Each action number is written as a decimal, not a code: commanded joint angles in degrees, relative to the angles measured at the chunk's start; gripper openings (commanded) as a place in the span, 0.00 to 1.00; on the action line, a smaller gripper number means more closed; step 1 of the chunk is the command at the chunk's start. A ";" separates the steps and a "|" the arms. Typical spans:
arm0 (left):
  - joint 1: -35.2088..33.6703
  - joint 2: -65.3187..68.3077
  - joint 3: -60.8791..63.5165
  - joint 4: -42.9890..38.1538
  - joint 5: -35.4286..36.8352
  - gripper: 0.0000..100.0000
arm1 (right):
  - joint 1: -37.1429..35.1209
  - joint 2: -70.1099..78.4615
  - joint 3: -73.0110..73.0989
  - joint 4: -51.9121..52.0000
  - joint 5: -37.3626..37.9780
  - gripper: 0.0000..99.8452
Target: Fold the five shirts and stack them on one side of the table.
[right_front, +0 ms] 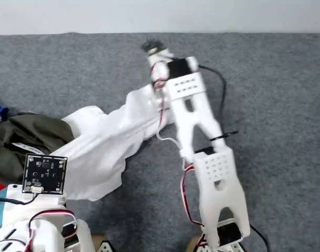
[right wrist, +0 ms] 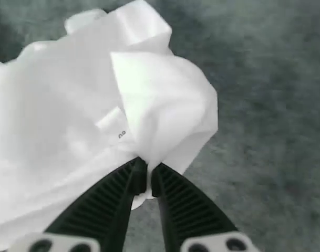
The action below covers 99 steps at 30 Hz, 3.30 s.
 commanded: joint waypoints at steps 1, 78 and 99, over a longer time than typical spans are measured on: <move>-0.18 0.00 0.04 -4.48 -0.44 0.00 | 5.49 -11.30 7.30 2.51 4.13 0.01; 15.56 -0.09 20.53 -14.86 -0.53 0.01 | 18.95 -23.25 52.66 1.80 8.44 0.30; 15.56 -0.09 20.70 -14.95 -0.35 0.01 | 19.65 -21.67 47.30 2.42 12.31 0.02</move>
